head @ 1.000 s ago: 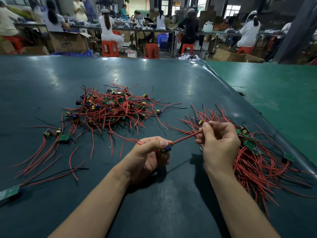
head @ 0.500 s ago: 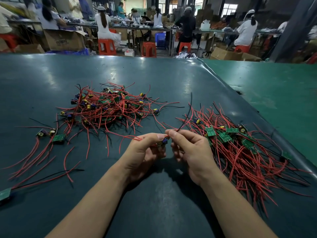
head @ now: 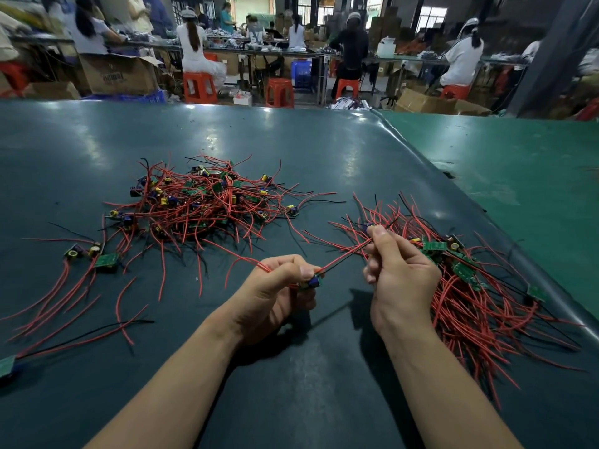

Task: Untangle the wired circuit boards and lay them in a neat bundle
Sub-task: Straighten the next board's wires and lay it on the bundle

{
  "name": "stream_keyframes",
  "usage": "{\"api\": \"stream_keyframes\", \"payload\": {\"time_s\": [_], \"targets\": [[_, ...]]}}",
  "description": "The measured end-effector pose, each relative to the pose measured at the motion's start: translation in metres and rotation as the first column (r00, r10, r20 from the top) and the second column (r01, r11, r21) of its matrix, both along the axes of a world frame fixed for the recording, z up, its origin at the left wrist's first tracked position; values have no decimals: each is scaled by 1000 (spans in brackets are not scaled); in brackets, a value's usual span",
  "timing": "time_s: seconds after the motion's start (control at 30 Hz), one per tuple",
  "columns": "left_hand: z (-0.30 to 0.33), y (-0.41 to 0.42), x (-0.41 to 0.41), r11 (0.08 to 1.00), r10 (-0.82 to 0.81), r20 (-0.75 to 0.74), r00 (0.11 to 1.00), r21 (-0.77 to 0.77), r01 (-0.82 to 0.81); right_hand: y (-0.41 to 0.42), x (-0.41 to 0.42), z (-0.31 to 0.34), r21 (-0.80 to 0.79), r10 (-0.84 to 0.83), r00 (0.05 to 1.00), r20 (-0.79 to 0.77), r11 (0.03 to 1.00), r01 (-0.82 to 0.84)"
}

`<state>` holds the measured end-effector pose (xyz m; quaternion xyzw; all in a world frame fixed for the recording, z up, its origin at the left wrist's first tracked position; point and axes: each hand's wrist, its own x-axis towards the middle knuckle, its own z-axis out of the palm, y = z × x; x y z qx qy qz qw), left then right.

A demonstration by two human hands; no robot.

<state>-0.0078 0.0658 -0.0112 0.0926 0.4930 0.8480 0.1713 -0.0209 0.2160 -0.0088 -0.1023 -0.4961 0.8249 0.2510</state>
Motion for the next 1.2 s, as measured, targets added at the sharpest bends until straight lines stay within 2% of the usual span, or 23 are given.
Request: {"api": "stream_keyframes", "payload": {"time_s": [0.13, 0.2, 0.3, 0.37, 0.47, 0.6, 0.73, 0.87, 0.93, 0.97, 1.03, 1.1, 1.2], "targets": [[-4, -1, -4, 989, 151, 32, 988, 4, -151, -1, 4, -1, 259, -144, 985, -96, 952, 164], [-6, -2, -6, 970, 243, 72, 967, 12, -244, -2, 7, -2, 309, -134, 983, -123, 936, 166], [-7, -2, -8, 944, 327, 99, 940, 14, -330, -6, 8, -7, 335, -88, 994, -64, 936, 104], [-7, -1, -7, 937, 347, 90, 933, 16, -350, -6, 6, -10, 308, -64, 997, -31, 949, 70], [-6, -2, -7, 917, 386, 93, 918, 66, -393, -4, 3, -9, 185, -35, 999, -29, 982, 40], [-3, -15, -10, 844, 482, 152, 863, 184, -504, 11, 1, -3, 118, -137, 989, -50, 983, 142], [-1, -18, -9, 793, 582, 52, 812, 185, -580, 3, 9, -3, 306, -106, 987, -120, 942, 138], [-2, -13, -4, 761, 646, -100, 757, 2, -649, -14, 18, -4, 524, -67, 976, -206, 835, 168], [-1, -14, -4, 790, 610, -106, 785, 4, -613, -17, 20, -4, 533, 38, 993, -112, 846, 28], [0, -13, -3, 825, 564, -92, 820, 29, -564, -19, 20, -3, 487, 138, 990, -31, 867, -106], [2, -10, 0, 896, 443, -65, 894, 7, -443, -23, 21, -2, 329, 365, 920, 142, 859, -392], [3, -7, 3, 945, 299, -85, 950, -113, -308, -26, 22, -1, 239, 511, 815, 272, 785, -572], [3, -4, 8, 930, 110, -137, 984, -335, -151, -24, 22, -3, 178, 621, 722, 304, 708, -684]]}}
